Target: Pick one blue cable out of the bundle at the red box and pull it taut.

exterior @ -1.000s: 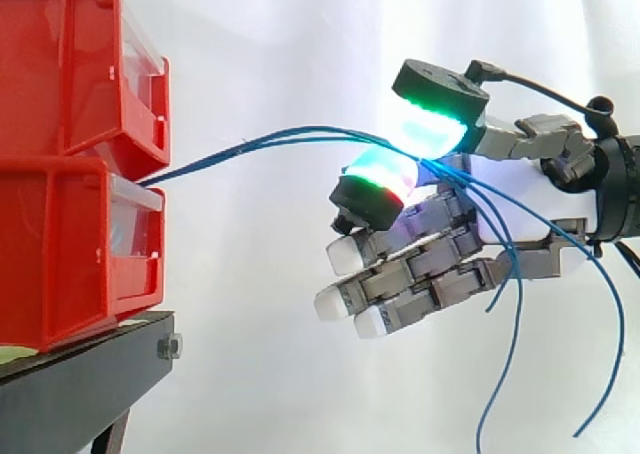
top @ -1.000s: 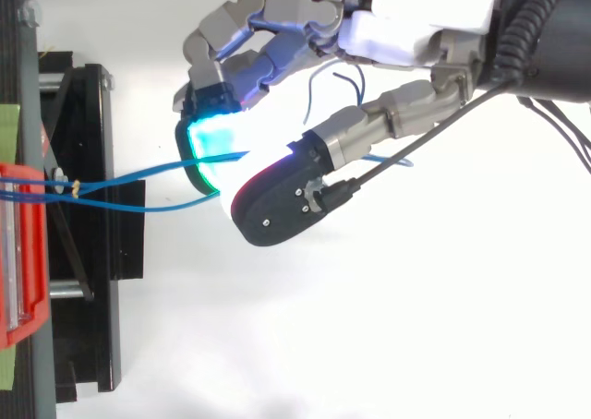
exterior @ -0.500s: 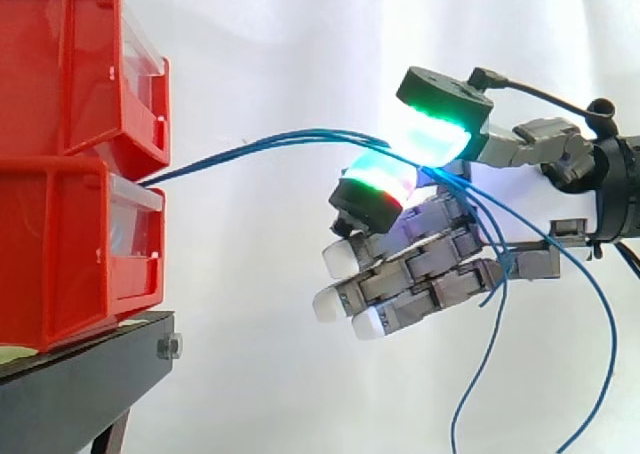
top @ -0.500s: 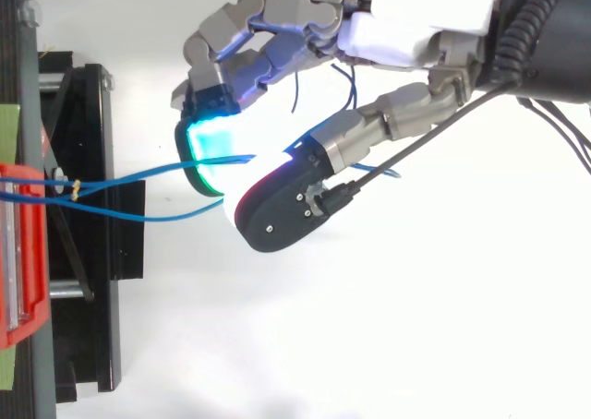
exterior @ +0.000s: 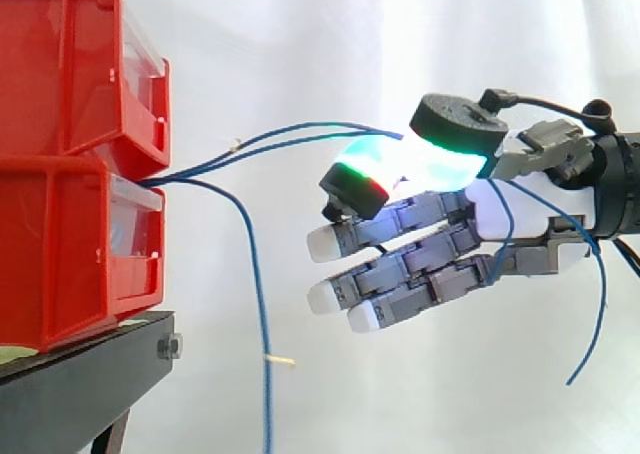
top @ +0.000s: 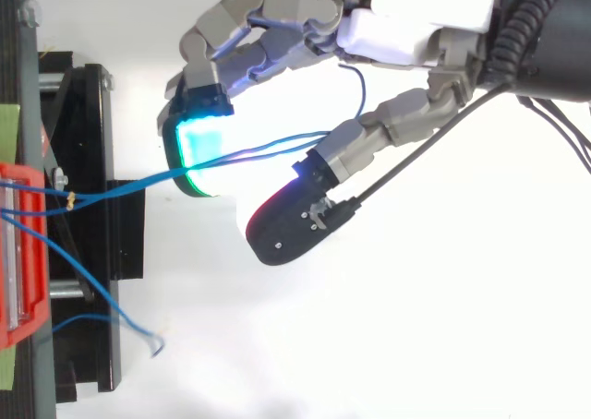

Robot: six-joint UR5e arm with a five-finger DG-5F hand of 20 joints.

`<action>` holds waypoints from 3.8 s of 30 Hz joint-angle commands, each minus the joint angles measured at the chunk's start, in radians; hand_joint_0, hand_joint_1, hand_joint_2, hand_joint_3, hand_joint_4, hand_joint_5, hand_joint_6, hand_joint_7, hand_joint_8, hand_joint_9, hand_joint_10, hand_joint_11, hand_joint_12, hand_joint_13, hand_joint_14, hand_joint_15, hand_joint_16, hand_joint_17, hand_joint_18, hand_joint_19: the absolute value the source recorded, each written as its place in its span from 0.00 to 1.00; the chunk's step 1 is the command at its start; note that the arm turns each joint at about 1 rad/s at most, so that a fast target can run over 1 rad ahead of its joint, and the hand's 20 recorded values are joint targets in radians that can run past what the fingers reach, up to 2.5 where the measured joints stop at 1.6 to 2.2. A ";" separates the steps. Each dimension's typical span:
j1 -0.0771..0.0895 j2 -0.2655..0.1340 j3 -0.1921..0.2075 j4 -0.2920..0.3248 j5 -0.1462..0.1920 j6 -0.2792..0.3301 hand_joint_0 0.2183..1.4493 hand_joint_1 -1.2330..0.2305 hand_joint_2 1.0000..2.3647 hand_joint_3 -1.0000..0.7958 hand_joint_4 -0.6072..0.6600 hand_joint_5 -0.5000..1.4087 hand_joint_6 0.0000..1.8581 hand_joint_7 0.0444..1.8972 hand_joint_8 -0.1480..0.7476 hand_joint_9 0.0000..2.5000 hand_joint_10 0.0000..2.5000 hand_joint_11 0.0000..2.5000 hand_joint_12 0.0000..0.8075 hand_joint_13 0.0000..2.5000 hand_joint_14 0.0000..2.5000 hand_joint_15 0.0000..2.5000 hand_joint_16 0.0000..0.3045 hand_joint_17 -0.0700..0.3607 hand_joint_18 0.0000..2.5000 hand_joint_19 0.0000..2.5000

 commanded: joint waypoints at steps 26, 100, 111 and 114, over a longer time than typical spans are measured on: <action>-0.001 0.001 0.000 -0.001 0.000 -0.001 0.29 0.36 0.01 0.33 0.50 0.18 0.46 0.61 0.43 0.31 0.00 0.13 0.44 0.15 0.00 0.07 0.18 0.44 0.13 0.11; 0.001 0.001 0.003 0.000 0.005 0.001 0.18 0.28 0.00 0.28 0.56 0.19 0.46 0.55 0.49 0.30 0.00 0.14 0.50 0.16 0.00 0.07 0.21 0.49 0.15 0.10; -0.001 0.001 0.003 -0.001 0.011 -0.001 0.21 0.37 0.00 0.28 0.53 0.19 0.46 0.57 0.49 0.31 0.00 0.14 0.49 0.16 0.00 0.08 0.20 0.48 0.14 0.10; 0.001 0.001 0.003 0.000 0.011 -0.001 0.21 0.37 0.00 0.28 0.53 0.19 0.46 0.56 0.49 0.32 0.00 0.14 0.49 0.16 0.00 0.08 0.20 0.48 0.14 0.11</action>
